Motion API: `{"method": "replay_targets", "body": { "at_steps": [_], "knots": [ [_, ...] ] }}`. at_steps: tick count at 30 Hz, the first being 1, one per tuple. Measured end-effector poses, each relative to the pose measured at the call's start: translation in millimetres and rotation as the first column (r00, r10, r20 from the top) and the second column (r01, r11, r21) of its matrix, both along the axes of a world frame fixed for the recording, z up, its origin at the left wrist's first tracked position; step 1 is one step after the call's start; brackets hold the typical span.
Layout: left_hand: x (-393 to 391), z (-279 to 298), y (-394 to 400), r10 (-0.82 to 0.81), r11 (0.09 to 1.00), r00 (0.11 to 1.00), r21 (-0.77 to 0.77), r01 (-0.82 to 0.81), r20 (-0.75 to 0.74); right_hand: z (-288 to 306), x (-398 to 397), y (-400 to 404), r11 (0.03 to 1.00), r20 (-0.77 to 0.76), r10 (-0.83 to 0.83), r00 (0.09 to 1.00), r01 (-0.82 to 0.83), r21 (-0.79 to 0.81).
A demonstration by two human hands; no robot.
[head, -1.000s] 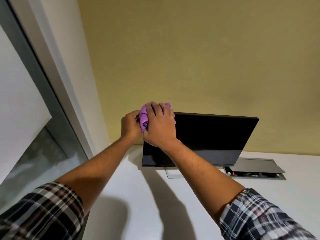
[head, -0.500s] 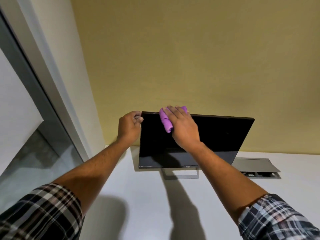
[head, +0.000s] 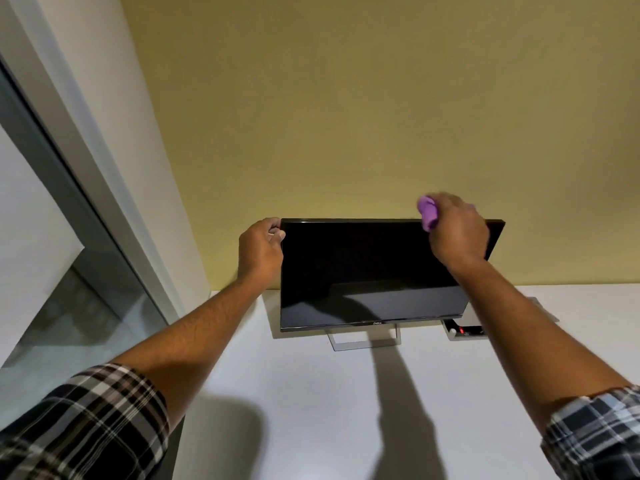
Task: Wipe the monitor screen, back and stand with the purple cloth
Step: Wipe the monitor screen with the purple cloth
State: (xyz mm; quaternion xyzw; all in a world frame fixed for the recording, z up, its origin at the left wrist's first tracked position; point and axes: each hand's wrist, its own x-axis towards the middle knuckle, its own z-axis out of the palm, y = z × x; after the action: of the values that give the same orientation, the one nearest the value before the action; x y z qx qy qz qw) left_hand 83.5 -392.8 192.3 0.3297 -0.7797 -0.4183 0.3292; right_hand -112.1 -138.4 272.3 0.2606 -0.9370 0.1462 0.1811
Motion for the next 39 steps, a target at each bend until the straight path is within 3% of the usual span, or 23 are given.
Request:
{"method": "replay_targets", "body": {
  "at_steps": [2,4,6,10,17,22,26,28,30,33,36,39],
  "knots": [
    [-1.1,0.1,-0.2,0.000,1.000,1.000,-0.009,0.000,0.017,-3.3,34.8,-33.2,0.976,-0.083,0.194,0.978,-0.200,-0.082],
    [-2.7,0.4,1.4,0.027,0.999,0.999,-0.028,-0.026,0.038,-18.6,70.6,-73.4,0.903,-0.143,0.424,0.894,-0.430,-0.012],
    [-2.0,2.9,4.1,0.059,0.997,0.997,-0.059,-0.056,0.050,-34.7,96.2,-105.1,0.849,-0.157,0.529,0.834,-0.523,0.078],
    [-1.9,7.4,3.6,0.087,0.993,0.992,-0.085,-0.079,0.095,-48.0,88.9,-98.8,0.881,-0.109,0.474,0.874,-0.472,0.045],
    [-12.0,12.0,17.3,0.189,0.982,0.973,-0.033,-0.186,0.132,-46.3,0.2,-6.9,0.914,-0.050,0.405,0.913,-0.404,0.023],
    [-19.3,20.3,31.7,0.264,0.965,0.956,-0.028,-0.262,0.130,-42.5,-61.3,64.3,0.963,-0.048,0.267,0.962,-0.266,0.040],
    [-25.5,31.2,51.4,0.340,0.939,0.932,-0.108,-0.328,0.129,-17.5,-92.6,89.8,0.990,0.028,0.100,0.995,-0.102,0.102],
    [-38.7,36.0,64.3,0.372,0.914,0.918,-0.225,-0.337,0.137,2.5,-88.7,83.3,0.996,0.004,0.083,0.997,-0.083,0.019],
    [-59.8,41.5,77.8,0.300,0.901,0.935,-0.377,-0.214,0.187,13.4,-70.4,63.0,0.980,-0.072,0.192,0.979,-0.195,-0.036],
    [-97.2,47.6,101.6,0.132,0.828,0.927,-0.553,0.092,0.350,9.4,-38.2,29.5,0.915,-0.093,0.404,0.910,-0.404,0.022],
    [-123.5,48.0,127.8,0.031,0.785,0.867,-0.549,0.287,0.498,-9.8,-29.0,21.0,0.873,0.016,0.475,0.880,-0.473,0.121],
    [-129.5,38.3,138.9,-0.024,0.787,0.788,-0.475,0.394,0.615,-29.0,-52.8,45.5,0.879,0.034,0.467,0.884,-0.468,0.093]
  ]
}}
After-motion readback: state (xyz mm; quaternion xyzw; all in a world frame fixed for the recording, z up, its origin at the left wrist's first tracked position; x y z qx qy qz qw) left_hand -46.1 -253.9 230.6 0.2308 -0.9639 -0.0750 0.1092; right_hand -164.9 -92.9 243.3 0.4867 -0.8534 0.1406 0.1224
